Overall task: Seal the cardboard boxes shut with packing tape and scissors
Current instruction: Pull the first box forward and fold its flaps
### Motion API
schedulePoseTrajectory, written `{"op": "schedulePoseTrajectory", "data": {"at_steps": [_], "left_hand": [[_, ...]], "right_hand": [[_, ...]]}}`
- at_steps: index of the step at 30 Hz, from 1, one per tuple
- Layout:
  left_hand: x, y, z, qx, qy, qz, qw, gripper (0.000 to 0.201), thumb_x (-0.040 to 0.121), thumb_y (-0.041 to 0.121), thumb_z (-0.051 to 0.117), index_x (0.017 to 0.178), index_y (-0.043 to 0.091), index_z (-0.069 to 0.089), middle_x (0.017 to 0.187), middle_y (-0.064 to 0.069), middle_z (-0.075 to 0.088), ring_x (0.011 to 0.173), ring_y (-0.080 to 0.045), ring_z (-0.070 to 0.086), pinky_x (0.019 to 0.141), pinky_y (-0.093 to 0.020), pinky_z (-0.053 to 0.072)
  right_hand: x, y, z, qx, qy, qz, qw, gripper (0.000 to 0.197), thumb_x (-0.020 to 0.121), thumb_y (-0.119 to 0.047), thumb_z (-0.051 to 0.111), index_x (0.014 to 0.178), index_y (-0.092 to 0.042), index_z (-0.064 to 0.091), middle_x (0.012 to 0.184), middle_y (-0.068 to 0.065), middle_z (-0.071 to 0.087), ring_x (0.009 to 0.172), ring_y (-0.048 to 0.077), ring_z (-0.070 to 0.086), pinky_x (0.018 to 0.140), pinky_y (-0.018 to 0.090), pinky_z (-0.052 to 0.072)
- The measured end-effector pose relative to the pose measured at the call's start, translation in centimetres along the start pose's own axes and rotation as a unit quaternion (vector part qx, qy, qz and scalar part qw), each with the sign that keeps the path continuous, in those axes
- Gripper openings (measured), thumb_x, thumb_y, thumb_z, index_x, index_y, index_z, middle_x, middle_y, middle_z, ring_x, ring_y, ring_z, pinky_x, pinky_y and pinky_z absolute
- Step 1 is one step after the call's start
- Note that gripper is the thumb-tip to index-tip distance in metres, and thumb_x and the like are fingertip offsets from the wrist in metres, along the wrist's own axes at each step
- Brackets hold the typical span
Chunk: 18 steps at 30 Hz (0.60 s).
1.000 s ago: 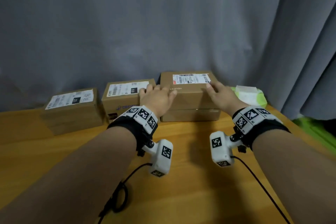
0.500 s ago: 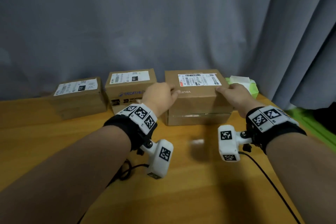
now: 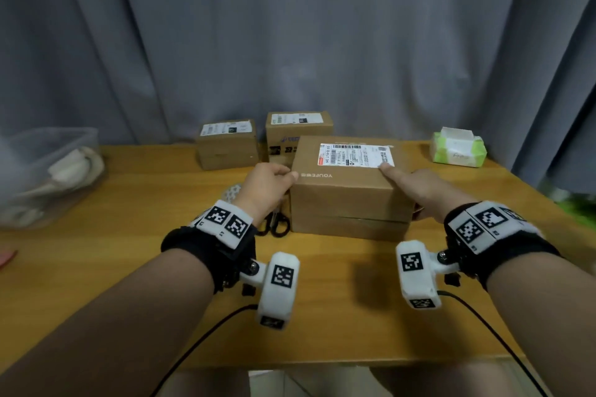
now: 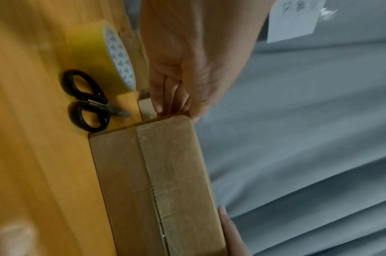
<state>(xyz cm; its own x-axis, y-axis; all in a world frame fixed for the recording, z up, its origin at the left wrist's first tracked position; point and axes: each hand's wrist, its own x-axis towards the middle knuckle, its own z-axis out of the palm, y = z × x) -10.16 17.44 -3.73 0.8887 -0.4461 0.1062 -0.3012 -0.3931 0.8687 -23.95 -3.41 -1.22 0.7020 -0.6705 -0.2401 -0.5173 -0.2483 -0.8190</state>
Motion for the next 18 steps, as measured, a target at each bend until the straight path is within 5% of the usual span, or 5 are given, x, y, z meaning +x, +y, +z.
{"op": "schedulePoseTrajectory", "data": {"at_steps": [3,7,12,18], "left_hand": [[-1.5,-0.9,-2.1,-0.027,0.016,-0.019,0.999,0.036,0.091,0.027,0.060,0.122,0.008,0.060,0.111,-0.008,0.066,0.098,-0.022,0.064,0.090,-0.039,0.053],[-3.3,-1.5,-3.0,-0.108,0.005,-0.034,0.994,0.036,0.095,0.018,0.055,0.130,0.009,0.050,0.118,-0.007,0.062,0.104,-0.018,0.060,0.078,-0.027,0.055],[-4.6,-1.1,-3.3,-0.137,-0.032,-0.016,0.990,0.045,0.097,0.011,0.050,0.140,0.017,0.039,0.107,0.000,0.055,0.094,-0.009,0.057,0.080,-0.030,0.054],[-4.8,-1.1,-4.1,-0.109,-0.092,-0.002,0.990,0.050,0.096,0.011,0.050,0.142,0.021,0.032,0.130,-0.006,0.039,0.099,-0.011,0.054,0.081,-0.030,0.054]], "right_hand": [[-1.3,-0.3,1.7,0.051,-0.045,0.007,0.998,0.080,0.085,-0.062,0.055,0.141,-0.008,0.035,0.137,0.016,0.046,0.118,0.040,0.049,0.091,0.055,0.049],[-1.9,0.2,3.0,0.080,-0.063,-0.017,0.995,0.080,0.084,-0.061,0.057,0.140,-0.009,0.035,0.129,0.013,0.050,0.117,0.037,0.051,0.093,0.058,0.049],[-3.1,1.4,3.1,0.098,-0.046,-0.053,0.993,0.073,0.085,-0.059,0.057,0.139,-0.014,0.039,0.131,0.008,0.053,0.119,0.031,0.051,0.095,0.058,0.047],[-3.4,2.2,3.0,0.096,-0.062,-0.075,0.991,0.068,0.086,-0.057,0.056,0.140,-0.020,0.038,0.132,0.005,0.053,0.119,0.028,0.052,0.094,0.055,0.049]]}}
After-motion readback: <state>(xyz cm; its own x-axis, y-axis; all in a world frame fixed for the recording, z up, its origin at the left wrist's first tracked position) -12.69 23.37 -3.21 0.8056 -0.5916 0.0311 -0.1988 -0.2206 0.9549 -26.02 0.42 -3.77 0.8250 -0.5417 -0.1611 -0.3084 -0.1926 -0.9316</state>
